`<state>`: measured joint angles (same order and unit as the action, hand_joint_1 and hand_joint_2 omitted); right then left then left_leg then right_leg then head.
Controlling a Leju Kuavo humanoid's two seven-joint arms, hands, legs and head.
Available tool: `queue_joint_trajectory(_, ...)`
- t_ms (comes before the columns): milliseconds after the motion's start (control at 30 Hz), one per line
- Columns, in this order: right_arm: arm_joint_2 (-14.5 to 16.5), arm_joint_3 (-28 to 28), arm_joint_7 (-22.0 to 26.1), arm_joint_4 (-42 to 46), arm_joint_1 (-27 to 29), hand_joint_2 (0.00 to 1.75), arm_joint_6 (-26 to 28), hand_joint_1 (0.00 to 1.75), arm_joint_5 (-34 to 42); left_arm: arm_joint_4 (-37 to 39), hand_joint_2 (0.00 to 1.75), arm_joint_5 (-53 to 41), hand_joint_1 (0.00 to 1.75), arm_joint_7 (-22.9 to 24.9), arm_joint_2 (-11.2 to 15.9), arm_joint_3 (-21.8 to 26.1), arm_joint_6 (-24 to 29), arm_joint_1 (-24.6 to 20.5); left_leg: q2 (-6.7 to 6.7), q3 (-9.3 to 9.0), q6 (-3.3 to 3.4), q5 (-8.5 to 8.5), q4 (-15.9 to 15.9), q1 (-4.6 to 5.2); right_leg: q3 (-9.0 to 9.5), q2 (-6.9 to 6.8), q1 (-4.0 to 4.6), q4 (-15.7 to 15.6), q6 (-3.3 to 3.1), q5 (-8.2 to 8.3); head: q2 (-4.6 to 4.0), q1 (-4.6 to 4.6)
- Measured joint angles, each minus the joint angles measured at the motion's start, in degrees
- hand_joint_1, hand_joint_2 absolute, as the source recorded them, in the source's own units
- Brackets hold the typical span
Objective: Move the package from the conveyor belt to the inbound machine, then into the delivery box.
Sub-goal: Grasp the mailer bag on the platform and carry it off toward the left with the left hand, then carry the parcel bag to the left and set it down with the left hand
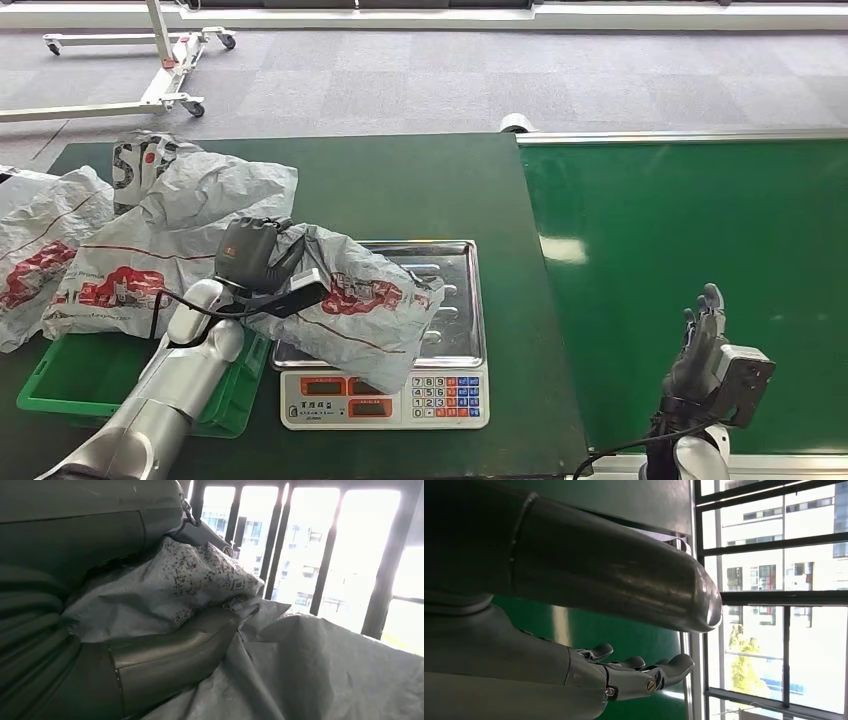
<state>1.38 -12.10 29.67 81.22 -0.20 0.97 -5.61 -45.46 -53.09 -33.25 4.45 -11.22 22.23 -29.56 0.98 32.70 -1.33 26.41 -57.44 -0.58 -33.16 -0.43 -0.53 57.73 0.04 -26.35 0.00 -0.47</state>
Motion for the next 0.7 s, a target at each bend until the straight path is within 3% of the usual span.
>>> queue_joint_trajectory(233,1.1,-1.8,0.5,2.0,3.1,0.00,-0.2,0.00,0.3,-30.0,1.75,24.6,1.75,-6.6,0.5,5.4,-2.0,13.8,-0.03,0.25,0.08,0.13,0.0,0.03,-0.20,0.00,-0.03,0.0,0.03,-0.09,0.00,0.01)
queue_joint_trajectory(367,2.1,-2.9,1.1,3.2,4.8,0.00,-0.7,0.00,0.4,-37.8,1.75,24.6,1.75,-5.2,0.3,13.0,-1.5,17.8,-0.05,0.28,0.10,0.19,0.0,0.03,-0.23,-0.04,-0.02,0.0,0.01,-0.19,0.00,0.01)
queue_joint_trajectory(467,2.7,-3.6,1.2,3.9,5.2,0.00,-1.3,0.00,0.1,-33.8,1.75,12.1,1.75,-0.2,1.3,19.2,4.5,16.9,-0.06,0.28,0.07,0.13,0.0,0.01,-0.26,-0.08,0.01,0.0,0.00,-0.22,0.00,0.00)
queue_joint_trajectory(567,3.1,-3.6,0.9,4.4,5.0,0.00,-2.0,0.00,-0.6,-21.6,1.75,-1.7,1.75,6.5,4.3,22.9,10.0,11.8,-0.10,0.33,-0.06,-0.09,0.0,-0.07,-0.29,-0.20,0.05,0.0,-0.15,-0.10,0.00,0.00)
queue_joint_trajectory(700,3.4,-3.7,0.7,4.5,4.9,0.00,-2.3,0.00,-0.8,-9.2,1.75,-5.1,1.75,7.8,7.2,25.5,12.4,6.2,-0.11,0.34,-0.18,-0.21,0.0,-0.13,-0.33,-0.19,0.14,0.0,-0.27,0.04,0.00,0.00)
